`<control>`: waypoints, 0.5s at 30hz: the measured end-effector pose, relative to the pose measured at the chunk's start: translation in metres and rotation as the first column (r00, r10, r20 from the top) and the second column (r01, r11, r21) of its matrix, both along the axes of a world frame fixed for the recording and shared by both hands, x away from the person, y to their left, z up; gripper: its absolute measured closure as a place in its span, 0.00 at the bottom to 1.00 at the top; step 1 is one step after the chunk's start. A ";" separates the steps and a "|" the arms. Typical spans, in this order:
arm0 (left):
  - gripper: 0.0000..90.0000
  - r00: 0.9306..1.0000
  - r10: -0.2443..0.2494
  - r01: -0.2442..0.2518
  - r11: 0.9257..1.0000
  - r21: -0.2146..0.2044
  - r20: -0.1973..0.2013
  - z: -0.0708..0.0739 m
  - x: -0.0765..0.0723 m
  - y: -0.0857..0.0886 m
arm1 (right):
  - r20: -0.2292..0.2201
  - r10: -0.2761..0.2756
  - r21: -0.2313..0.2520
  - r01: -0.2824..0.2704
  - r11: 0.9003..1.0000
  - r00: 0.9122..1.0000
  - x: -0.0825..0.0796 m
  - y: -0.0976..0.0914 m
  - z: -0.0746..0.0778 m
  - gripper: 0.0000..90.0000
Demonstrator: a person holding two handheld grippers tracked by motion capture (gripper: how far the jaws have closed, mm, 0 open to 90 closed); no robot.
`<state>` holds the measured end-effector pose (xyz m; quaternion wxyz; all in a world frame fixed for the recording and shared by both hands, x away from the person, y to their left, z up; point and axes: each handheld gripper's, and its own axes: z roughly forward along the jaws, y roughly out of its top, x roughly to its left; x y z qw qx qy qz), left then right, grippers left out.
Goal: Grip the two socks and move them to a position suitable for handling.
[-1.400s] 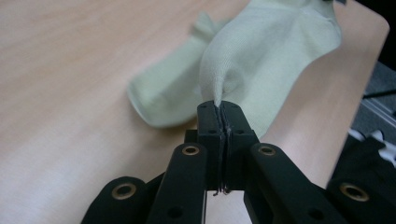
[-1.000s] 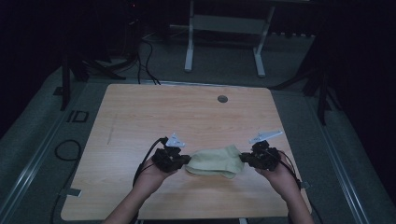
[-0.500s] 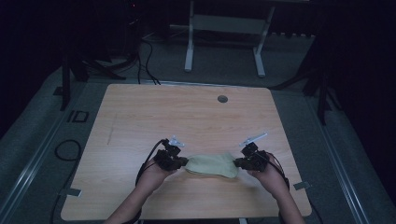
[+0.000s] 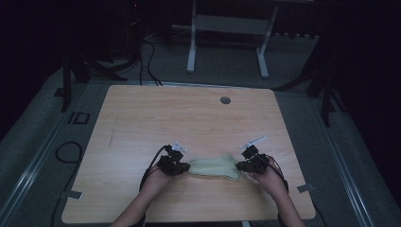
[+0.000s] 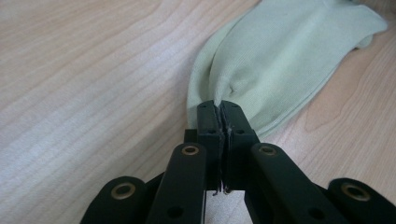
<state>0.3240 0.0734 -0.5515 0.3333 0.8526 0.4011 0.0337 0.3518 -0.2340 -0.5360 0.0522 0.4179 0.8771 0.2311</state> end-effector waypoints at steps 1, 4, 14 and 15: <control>0.97 1.000 0.000 0.000 1.000 -0.001 0.000 0.000 0.000 0.000 | 0.001 0.001 -0.003 -0.001 1.000 1.000 0.000 0.000 0.000 0.92; 0.89 1.000 0.004 -0.004 1.000 0.001 0.024 0.005 -0.002 0.001 | 0.005 0.003 -0.021 -0.003 1.000 1.000 -0.002 0.002 0.002 0.84; 0.87 0.989 0.000 0.009 0.998 -0.055 0.148 0.033 -0.015 -0.009 | 0.076 0.032 0.046 -0.036 0.998 0.997 -0.022 0.009 0.028 0.80; 0.92 0.990 -0.020 0.025 0.999 -0.037 0.139 0.030 -0.016 -0.014 | 0.076 0.036 0.051 -0.040 0.998 0.996 -0.025 0.011 0.027 0.81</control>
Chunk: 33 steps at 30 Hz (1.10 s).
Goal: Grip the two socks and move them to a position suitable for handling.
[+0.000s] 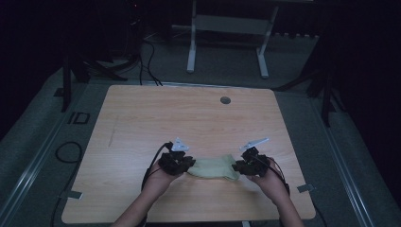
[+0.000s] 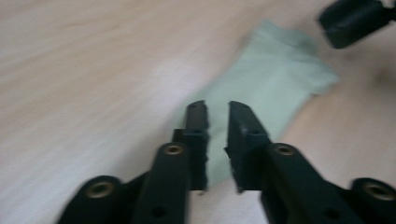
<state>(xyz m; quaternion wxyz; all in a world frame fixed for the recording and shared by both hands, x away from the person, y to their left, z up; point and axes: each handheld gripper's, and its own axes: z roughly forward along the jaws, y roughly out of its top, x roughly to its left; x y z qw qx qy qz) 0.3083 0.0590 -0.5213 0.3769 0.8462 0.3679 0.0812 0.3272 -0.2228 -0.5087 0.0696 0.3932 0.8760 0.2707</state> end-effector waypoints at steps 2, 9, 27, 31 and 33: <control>0.94 1.000 -0.018 0.019 1.000 0.021 -0.017 -0.007 0.000 -0.008 | -0.005 0.011 -0.009 -0.011 1.000 1.000 -0.003 0.003 -0.005 0.84; 0.94 0.997 0.001 0.004 0.997 0.075 -0.077 -0.032 0.004 -0.012 | -0.033 0.021 -0.057 -0.023 0.998 0.999 -0.012 0.008 -0.028 0.84; 0.94 0.995 0.075 -0.070 0.995 0.068 -0.070 -0.033 0.012 0.008 | 0.006 0.063 -0.064 -0.063 0.996 0.998 0.015 0.015 -0.031 0.81; 0.94 0.993 0.094 -0.090 0.994 0.064 -0.068 -0.033 0.017 0.011 | -0.008 0.058 -0.059 -0.058 0.997 0.998 0.030 0.019 -0.030 0.80; 0.94 0.993 0.099 -0.095 0.993 0.066 -0.063 -0.034 0.020 0.013 | -0.016 0.049 -0.055 -0.050 0.997 0.999 0.034 0.021 -0.030 0.80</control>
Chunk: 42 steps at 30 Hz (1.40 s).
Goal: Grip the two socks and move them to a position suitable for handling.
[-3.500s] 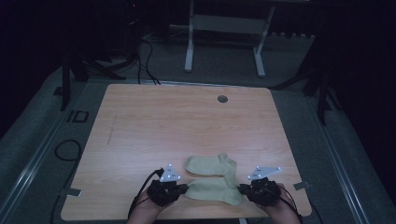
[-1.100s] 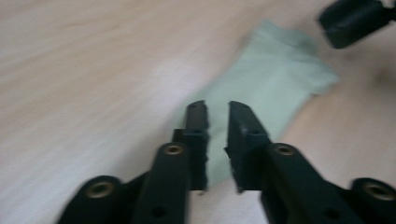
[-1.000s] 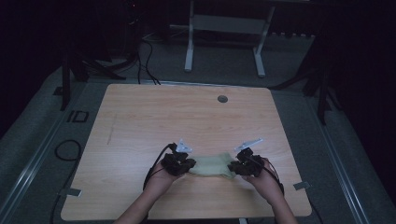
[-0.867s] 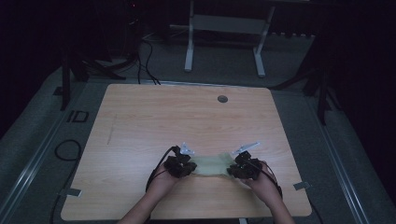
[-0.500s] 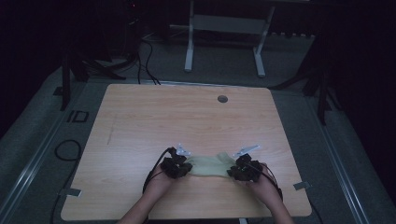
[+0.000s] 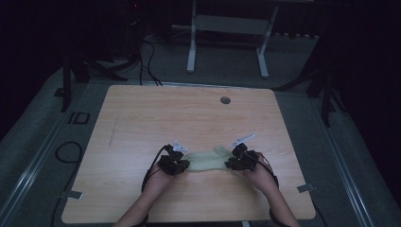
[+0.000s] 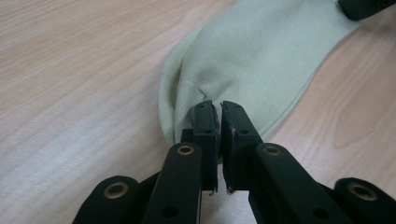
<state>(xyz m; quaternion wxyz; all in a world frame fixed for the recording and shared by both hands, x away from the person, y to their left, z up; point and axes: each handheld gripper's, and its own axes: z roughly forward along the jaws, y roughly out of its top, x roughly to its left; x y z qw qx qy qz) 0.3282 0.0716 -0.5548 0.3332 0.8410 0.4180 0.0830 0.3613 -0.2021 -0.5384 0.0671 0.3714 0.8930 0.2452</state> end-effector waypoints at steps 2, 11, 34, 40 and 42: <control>0.94 1.000 0.007 -0.007 1.000 0.005 -0.002 0.001 0.003 0.001 | -0.001 -0.001 0.001 0.001 1.000 1.000 0.003 0.002 0.000 0.80; 0.90 1.000 0.000 0.000 1.000 0.001 0.016 0.007 0.005 -0.001 | -0.006 0.016 -0.011 -0.016 1.000 1.000 0.002 0.008 0.003 0.73; 0.13 0.996 -0.016 0.026 0.994 -0.109 0.092 0.031 -0.020 -0.005 | 0.128 0.046 0.133 -0.063 0.989 0.991 -0.022 0.011 0.031 0.16; 0.13 0.996 0.019 -0.009 0.994 -0.107 0.089 0.024 -0.021 0.006 | 0.138 0.008 0.150 -0.029 0.988 0.990 -0.023 0.004 0.028 0.15; 0.13 0.996 0.024 -0.015 0.994 -0.104 0.085 0.022 -0.022 0.008 | 0.147 0.004 0.146 -0.025 0.989 0.989 -0.024 0.003 0.029 0.15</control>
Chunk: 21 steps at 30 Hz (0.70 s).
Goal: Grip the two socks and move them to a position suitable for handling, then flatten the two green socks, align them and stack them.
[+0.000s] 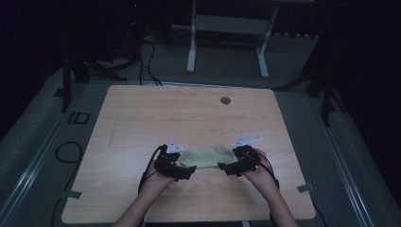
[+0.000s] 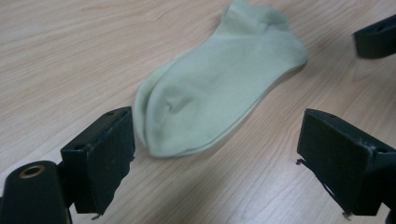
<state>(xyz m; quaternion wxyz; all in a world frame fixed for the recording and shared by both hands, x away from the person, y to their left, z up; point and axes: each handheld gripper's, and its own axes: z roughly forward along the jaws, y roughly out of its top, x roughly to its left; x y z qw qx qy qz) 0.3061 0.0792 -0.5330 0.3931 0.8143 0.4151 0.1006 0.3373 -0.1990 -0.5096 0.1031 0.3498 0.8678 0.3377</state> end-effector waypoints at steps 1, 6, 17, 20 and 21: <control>0.13 1.000 -0.001 0.001 1.000 0.004 -0.002 -0.001 0.000 0.001 | 0.005 -0.002 0.002 0.002 1.000 1.000 0.000 -0.001 0.001 0.15; 0.13 1.000 0.005 -0.005 1.000 -0.006 0.002 -0.003 -0.003 0.005 | 0.030 -0.011 0.010 0.011 1.000 0.999 -0.002 -0.001 0.007 0.15; 0.09 0.998 0.029 -0.028 1.000 -0.012 0.047 0.004 -0.010 0.009 | 0.061 -0.006 0.010 0.006 1.000 0.998 -0.004 0.002 0.009 0.15; 0.09 0.998 0.035 -0.034 0.999 -0.010 0.058 0.006 -0.011 0.011 | 0.081 -0.014 0.023 0.012 1.000 0.997 -0.004 0.001 0.010 0.15; 0.09 0.997 0.042 -0.042 0.999 -0.009 0.067 0.006 -0.012 0.011 | 0.084 -0.018 0.027 0.016 1.000 0.996 -0.004 0.001 0.010 0.15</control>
